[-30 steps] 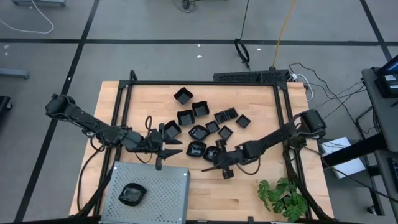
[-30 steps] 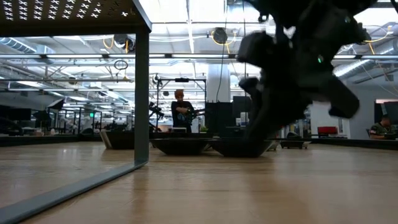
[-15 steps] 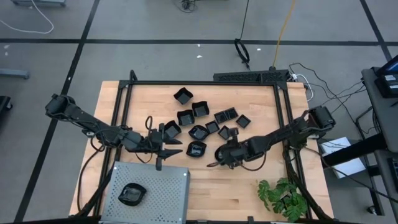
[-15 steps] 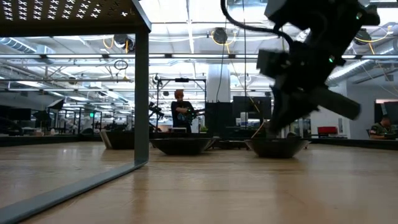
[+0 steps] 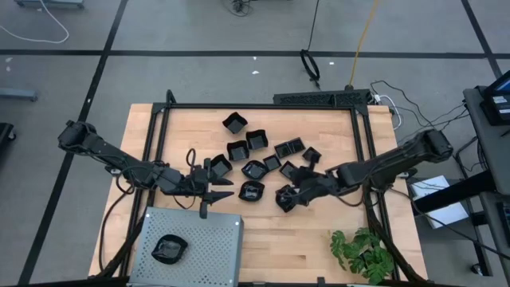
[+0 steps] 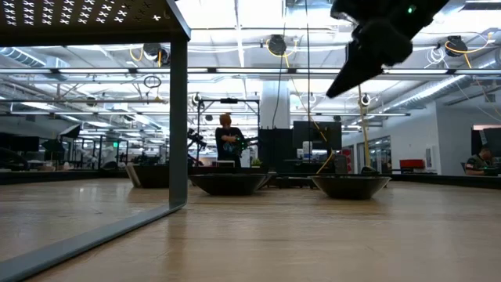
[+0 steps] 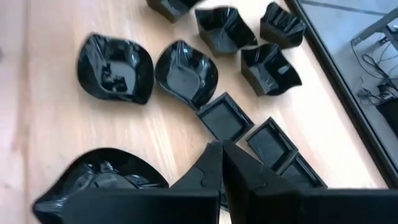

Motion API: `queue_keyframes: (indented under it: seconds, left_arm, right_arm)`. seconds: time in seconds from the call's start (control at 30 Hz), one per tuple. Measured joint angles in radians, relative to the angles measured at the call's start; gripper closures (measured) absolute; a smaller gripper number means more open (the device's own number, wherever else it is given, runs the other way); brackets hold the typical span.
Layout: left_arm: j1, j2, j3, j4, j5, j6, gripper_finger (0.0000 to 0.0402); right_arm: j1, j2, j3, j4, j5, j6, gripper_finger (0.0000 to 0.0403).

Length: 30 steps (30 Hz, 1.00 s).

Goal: Pick & Place Mini shaped plates
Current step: Stack the leaf-shaped plate on top of the other leaf-shaped plate on the shelf

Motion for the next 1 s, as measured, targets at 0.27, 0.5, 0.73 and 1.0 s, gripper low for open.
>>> queue_keyframes:
  seconds: [0.27, 0.5, 0.73, 1.0]
  left_arm:
    - [0.0, 0.001, 0.0, -0.004, 0.0, 0.007, 0.0247]
    - [0.0, 0.002, 0.0, -0.009, 0.0, 0.014, 0.0247]
    - [0.0, 0.002, 0.0, -0.03, 0.0, 0.017, 0.0247]
    - [0.0, 0.002, 0.0, -0.032, 0.0, 0.038, 0.0247]
  right_arm:
    - [0.027, -0.06, -0.039, 0.008, -0.002, 0.027, 0.0403]
    - [0.057, -0.111, -0.181, 0.141, -0.003, 0.096, 0.0403]
    - [0.066, -0.185, -0.243, 0.199, -0.098, 0.122, 0.0403]
    - [0.066, -0.202, -0.34, 0.39, -0.195, 0.213, 0.036]
